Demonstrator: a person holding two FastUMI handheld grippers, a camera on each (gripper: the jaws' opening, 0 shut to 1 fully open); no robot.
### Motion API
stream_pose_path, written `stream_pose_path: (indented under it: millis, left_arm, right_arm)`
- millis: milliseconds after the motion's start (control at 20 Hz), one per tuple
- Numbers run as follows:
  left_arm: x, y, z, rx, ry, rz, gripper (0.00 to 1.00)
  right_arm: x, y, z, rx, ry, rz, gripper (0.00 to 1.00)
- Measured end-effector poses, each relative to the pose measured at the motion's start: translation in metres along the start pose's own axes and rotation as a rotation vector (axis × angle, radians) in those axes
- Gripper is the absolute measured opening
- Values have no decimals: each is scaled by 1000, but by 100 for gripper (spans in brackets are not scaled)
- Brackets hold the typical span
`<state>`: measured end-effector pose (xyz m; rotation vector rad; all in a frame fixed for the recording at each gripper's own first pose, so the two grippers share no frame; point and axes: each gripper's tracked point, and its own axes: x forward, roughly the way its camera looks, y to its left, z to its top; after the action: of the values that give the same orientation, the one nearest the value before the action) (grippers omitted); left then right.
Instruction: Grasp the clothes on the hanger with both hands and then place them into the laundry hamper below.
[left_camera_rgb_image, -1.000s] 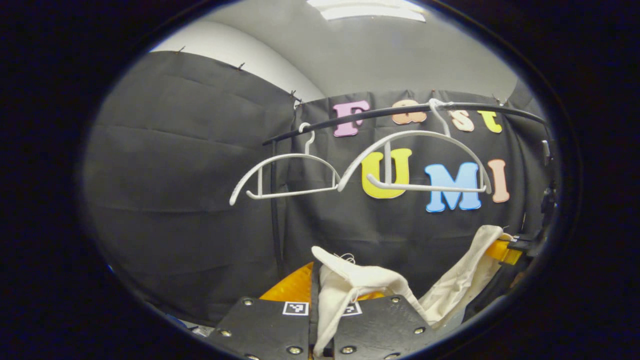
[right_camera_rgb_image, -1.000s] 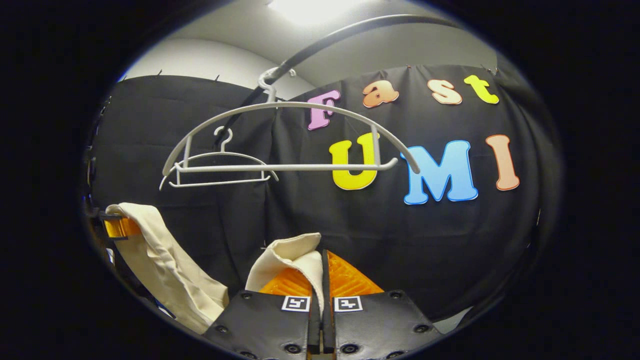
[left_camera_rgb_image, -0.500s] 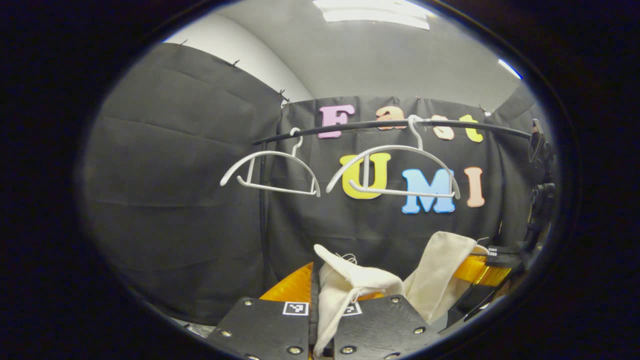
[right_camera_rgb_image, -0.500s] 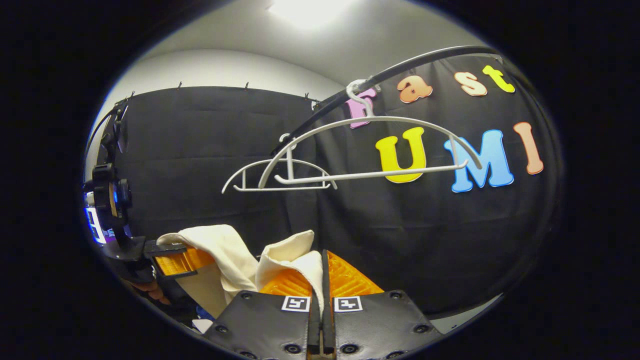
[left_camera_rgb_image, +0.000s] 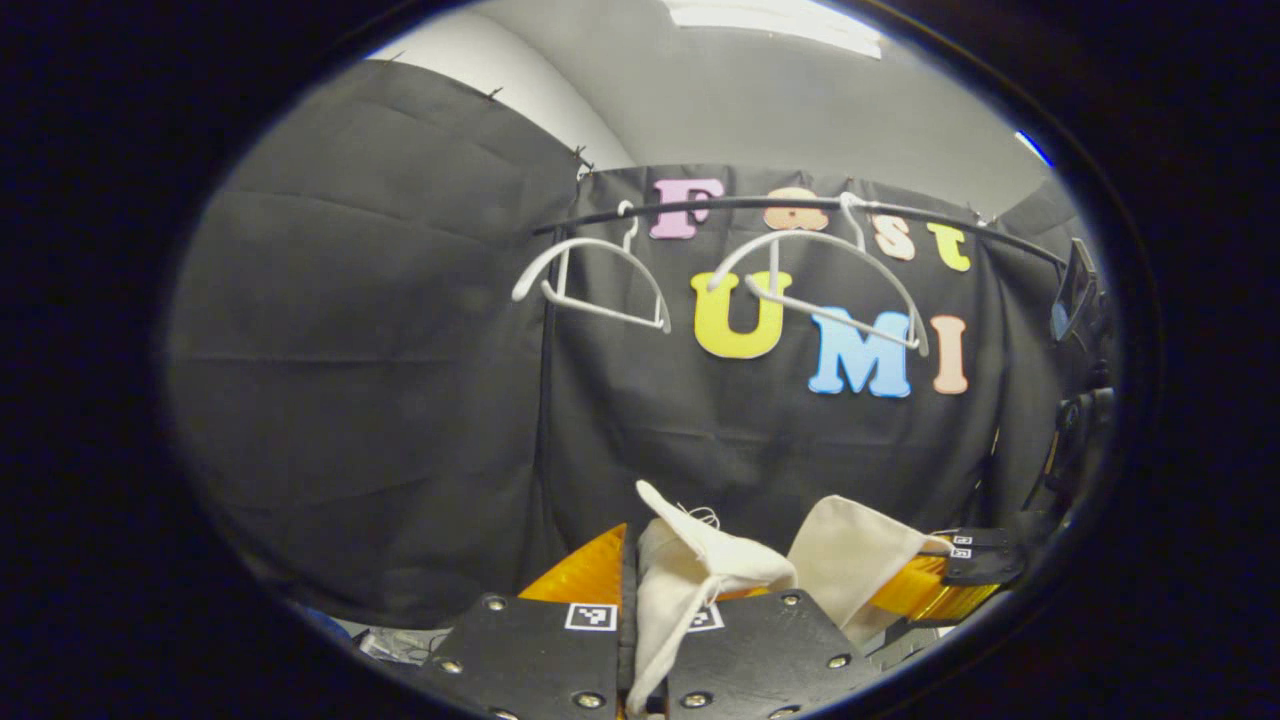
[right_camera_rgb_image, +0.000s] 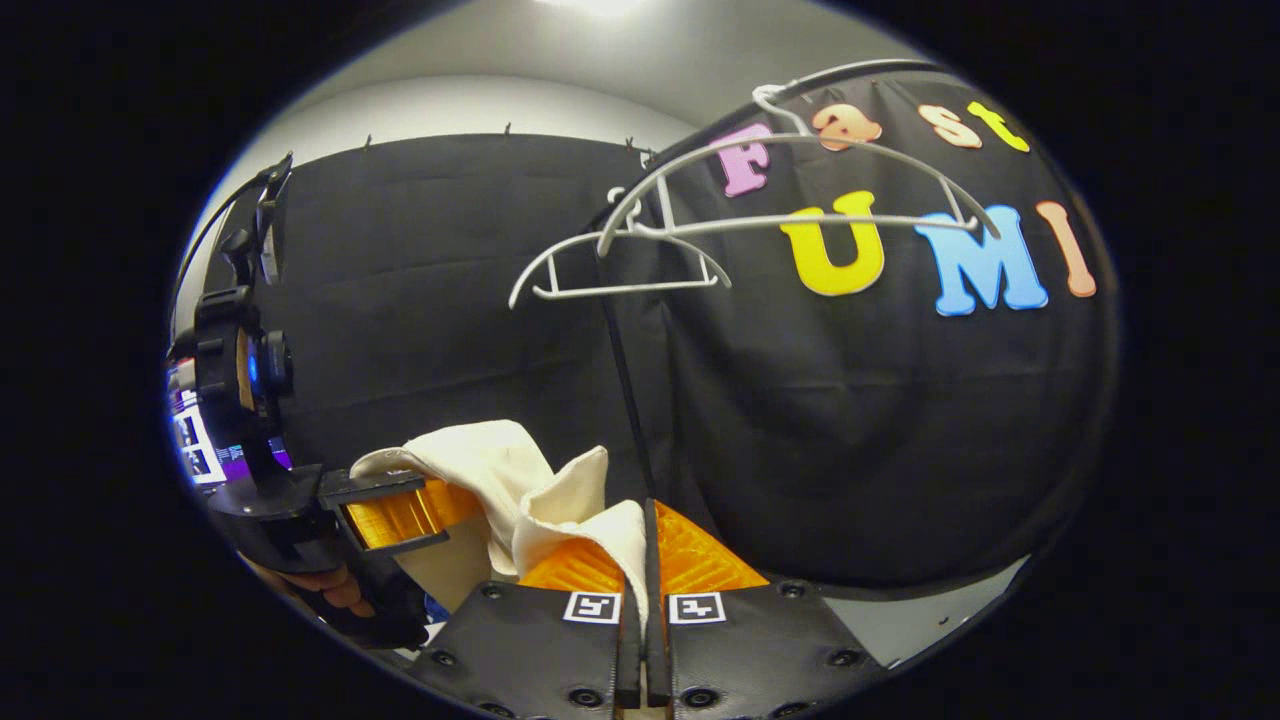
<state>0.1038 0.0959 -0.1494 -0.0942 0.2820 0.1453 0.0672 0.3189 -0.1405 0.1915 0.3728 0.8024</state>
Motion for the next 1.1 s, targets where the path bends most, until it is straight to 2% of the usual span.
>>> stream_pose_path:
  millis: [100,200,450,600,750,1100]
  left_arm:
    - [3,0,-37,-13,45,-9,2]
    - [12,0,-70,-27,86,-9,2]
    - [30,1,-146,-24,162,-12,2]
    - [25,10,-198,-2,212,-17,2]
    - [30,10,-250,12,276,-17,2]
    - [48,43,-360,66,421,2,2]
  right_arm:
    - [5,-9,-34,9,60,-31,0]
    - [6,-22,-68,15,107,-61,4]
    - [12,-40,-134,18,179,-117,4]
    - [20,-46,-172,26,218,-142,4]
    - [29,-46,-216,31,279,-158,4]
    - [55,-50,-315,-11,425,-167,4]
